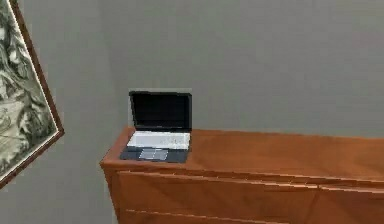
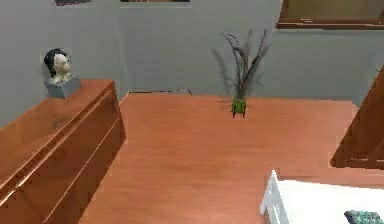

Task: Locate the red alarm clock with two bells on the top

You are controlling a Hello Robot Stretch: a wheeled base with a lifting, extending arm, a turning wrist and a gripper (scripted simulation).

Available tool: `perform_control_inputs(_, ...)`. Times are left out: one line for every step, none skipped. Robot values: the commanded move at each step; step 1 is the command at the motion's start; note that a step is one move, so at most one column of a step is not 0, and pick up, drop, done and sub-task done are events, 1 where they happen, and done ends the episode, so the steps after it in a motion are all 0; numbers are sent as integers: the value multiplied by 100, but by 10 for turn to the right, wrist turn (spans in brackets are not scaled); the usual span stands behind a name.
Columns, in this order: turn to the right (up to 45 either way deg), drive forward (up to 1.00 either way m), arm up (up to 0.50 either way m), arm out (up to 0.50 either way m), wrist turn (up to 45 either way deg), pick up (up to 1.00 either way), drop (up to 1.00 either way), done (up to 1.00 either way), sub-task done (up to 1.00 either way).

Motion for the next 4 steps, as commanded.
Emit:
perform_control_inputs(450,0,0,0,0,0,0,0,0)
perform_control_inputs(450,0,0,0,0,0,0,0,0)
perform_control_inputs(120,0,0,0,0,0,0,0,0)
perform_control_inputs(0,100,0,0,0,0,0,0,0)
